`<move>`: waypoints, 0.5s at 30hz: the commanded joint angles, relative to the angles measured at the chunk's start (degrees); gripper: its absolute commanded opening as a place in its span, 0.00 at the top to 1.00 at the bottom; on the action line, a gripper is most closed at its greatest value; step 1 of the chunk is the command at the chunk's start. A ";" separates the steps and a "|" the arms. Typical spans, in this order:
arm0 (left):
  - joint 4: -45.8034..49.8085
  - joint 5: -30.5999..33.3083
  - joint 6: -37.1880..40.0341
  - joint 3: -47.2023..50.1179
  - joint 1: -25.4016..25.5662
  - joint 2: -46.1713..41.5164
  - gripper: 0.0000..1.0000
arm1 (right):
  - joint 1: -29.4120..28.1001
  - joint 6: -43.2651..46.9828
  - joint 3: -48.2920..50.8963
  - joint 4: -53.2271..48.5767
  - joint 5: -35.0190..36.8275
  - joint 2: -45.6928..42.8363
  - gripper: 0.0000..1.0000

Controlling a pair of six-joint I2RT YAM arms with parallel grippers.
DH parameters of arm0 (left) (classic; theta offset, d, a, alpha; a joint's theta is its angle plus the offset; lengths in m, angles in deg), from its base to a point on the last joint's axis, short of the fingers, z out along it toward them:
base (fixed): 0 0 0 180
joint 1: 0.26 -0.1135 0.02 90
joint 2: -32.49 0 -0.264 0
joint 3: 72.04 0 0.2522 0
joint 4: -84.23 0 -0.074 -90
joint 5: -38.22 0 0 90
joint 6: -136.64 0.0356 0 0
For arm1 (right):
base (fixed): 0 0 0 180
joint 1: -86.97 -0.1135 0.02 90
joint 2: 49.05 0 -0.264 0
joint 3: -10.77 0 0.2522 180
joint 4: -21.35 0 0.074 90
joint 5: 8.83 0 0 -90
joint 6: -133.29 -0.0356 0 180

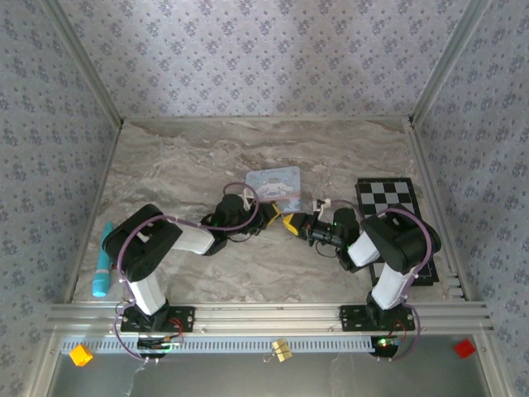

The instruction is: Unlock a padlock with a key

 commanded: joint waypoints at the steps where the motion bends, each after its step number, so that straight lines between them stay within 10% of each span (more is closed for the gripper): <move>1: -4.91 -1.84 1.29 -1.25 -0.94 -1.22 1.00 | -0.21 1.63 1.36 0.43 -3.06 -0.45 1.00; 15: -6.88 -1.50 0.66 -0.97 -1.65 -0.19 1.00 | -3.57 1.65 3.87 0.43 1.12 -4.34 1.00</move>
